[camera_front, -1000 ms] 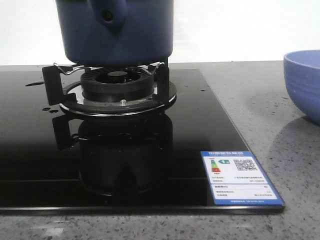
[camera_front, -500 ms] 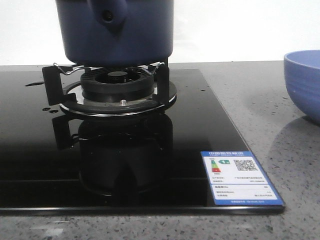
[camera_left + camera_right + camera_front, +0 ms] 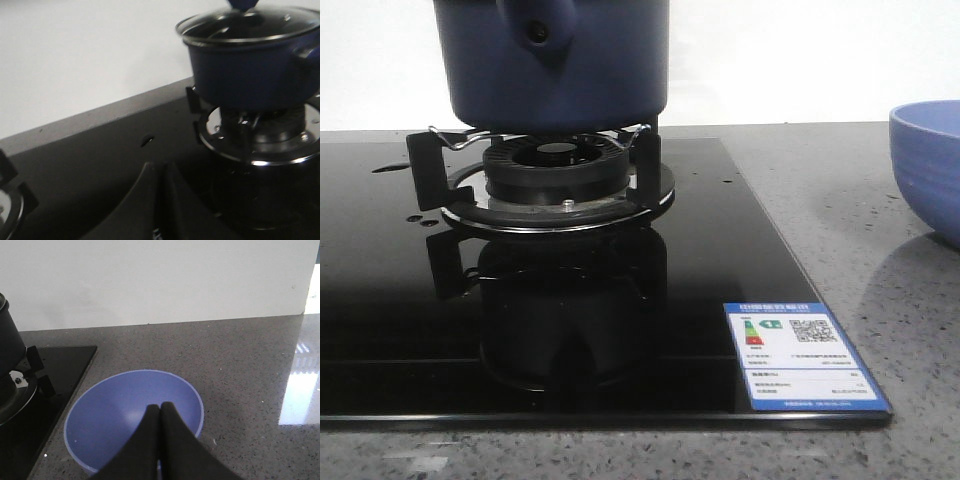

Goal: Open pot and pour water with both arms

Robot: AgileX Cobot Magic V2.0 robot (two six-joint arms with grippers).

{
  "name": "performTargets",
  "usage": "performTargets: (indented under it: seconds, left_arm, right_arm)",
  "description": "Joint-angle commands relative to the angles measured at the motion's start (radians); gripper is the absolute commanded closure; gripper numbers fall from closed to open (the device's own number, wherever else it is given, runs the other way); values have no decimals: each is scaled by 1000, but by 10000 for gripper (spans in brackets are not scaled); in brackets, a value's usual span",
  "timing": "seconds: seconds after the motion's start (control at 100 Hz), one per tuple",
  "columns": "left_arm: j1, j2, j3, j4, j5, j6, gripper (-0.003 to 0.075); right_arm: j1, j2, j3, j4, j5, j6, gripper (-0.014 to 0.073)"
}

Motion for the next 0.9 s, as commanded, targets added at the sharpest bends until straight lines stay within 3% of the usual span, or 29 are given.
performTargets:
  seconds: [0.0,0.15,0.32,0.55,0.89]
  left_arm:
    - [31,-37,25,248,-91,-285,741]
    - [116,-170,177,257,-193,-360,741]
    - [174,-302,320,261,-194,-460,741]
    - [220,-359,316,259,106,-465,741]
    - [231,-359,316,196,102,-465,741]
  right_arm:
    - [4,9,-23,0,-74,-13,657]
    - [4,9,-23,0,-74,-13,657]
    - [4,9,-23,0,-74,-13,657]
    - [4,9,-23,0,-74,-13,657]
    - [4,9,-23,0,-74,-13,657]
